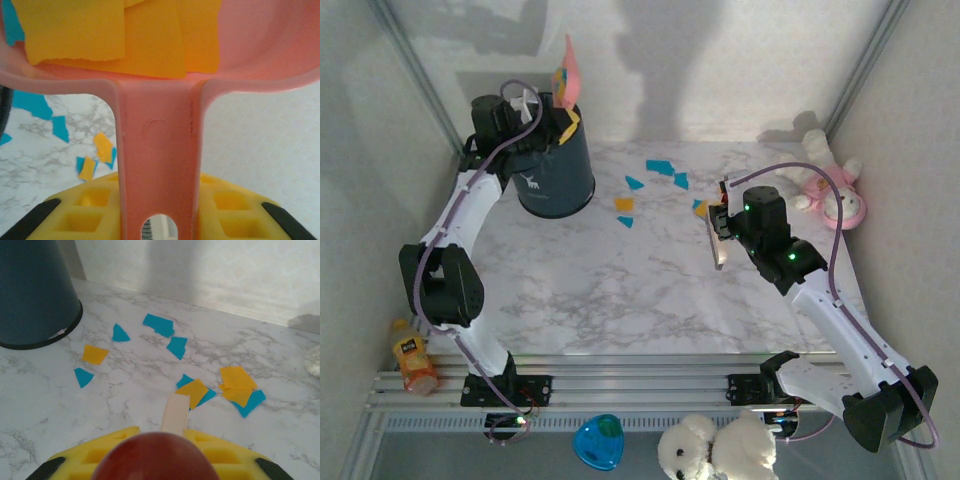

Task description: Sweep away the paper scraps from the table

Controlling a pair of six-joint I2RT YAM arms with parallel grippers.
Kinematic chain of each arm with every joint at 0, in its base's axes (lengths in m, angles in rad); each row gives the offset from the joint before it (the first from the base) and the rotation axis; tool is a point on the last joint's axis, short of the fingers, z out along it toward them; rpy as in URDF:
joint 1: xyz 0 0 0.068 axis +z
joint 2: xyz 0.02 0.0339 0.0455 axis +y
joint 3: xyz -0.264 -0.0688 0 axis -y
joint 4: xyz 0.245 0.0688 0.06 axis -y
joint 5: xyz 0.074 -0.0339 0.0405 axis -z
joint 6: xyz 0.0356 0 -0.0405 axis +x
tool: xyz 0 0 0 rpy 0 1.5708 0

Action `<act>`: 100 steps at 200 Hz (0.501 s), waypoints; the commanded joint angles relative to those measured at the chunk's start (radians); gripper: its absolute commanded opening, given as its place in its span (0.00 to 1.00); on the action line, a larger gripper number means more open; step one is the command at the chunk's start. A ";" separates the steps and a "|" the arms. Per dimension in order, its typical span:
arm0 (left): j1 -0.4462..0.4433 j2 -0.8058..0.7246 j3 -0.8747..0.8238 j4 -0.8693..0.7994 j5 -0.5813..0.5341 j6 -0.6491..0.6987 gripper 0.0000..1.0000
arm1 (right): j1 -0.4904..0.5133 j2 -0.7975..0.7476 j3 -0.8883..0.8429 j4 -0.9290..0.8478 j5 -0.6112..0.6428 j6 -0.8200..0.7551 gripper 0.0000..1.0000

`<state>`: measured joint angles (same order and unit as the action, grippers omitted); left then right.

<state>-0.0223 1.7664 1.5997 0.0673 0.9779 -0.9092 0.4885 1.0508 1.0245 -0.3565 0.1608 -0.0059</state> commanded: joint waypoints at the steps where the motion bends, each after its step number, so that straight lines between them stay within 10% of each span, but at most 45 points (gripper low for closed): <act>1: 0.009 -0.033 -0.034 0.186 0.024 -0.143 0.12 | -0.005 0.000 0.004 0.029 0.005 0.014 0.00; 100: 0.009 -0.057 -0.195 0.522 -0.059 -0.483 0.13 | -0.004 -0.003 0.008 0.021 0.008 0.008 0.00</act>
<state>-0.0177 1.7660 1.4261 0.4473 0.9440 -1.2991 0.4885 1.0508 1.0245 -0.3569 0.1608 -0.0059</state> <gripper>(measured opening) 0.271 0.254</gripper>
